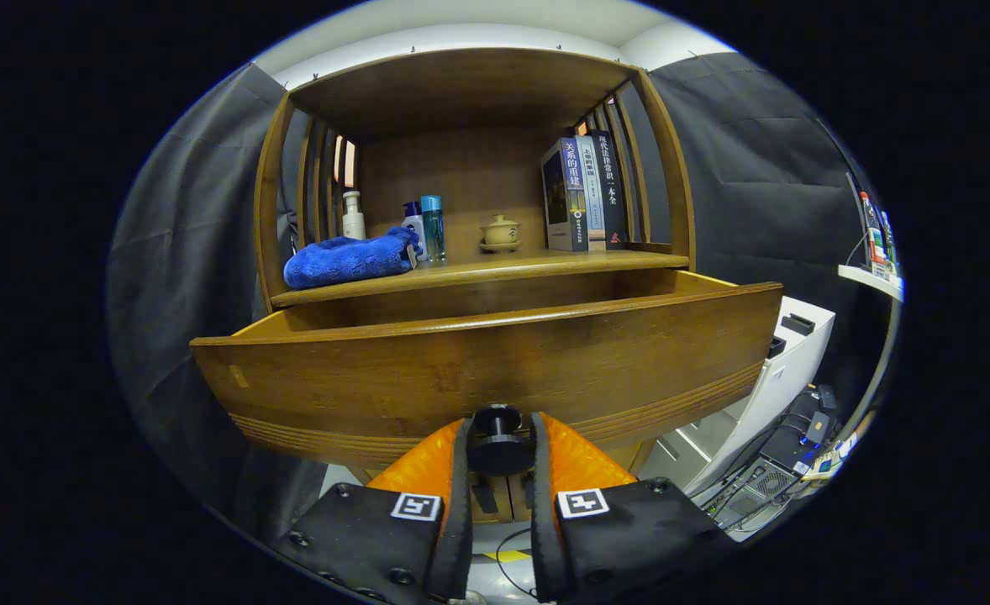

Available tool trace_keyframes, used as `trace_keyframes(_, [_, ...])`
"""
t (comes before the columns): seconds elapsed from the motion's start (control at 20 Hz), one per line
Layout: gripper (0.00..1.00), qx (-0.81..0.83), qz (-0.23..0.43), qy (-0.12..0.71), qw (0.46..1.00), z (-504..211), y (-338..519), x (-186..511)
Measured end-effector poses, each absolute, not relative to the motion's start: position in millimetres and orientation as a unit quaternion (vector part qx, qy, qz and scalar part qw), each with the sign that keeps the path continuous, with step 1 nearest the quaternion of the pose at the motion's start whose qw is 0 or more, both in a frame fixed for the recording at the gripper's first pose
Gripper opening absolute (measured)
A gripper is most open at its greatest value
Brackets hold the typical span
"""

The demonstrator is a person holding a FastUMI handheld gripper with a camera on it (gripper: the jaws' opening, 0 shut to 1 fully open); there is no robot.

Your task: Pull open the drawer, take out the items inside it, and place them on the countertop above the cabinet.

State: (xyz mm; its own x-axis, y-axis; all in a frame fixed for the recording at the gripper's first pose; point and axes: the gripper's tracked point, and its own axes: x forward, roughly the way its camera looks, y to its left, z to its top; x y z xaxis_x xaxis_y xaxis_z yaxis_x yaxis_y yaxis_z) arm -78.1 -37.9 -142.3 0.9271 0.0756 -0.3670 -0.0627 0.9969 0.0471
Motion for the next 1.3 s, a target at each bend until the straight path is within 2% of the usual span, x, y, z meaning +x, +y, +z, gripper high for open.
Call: trace_keyframes(1.3, [0.37, 0.034, 0.035, 0.205, 0.978, -139.1, -67.2, -156.5])
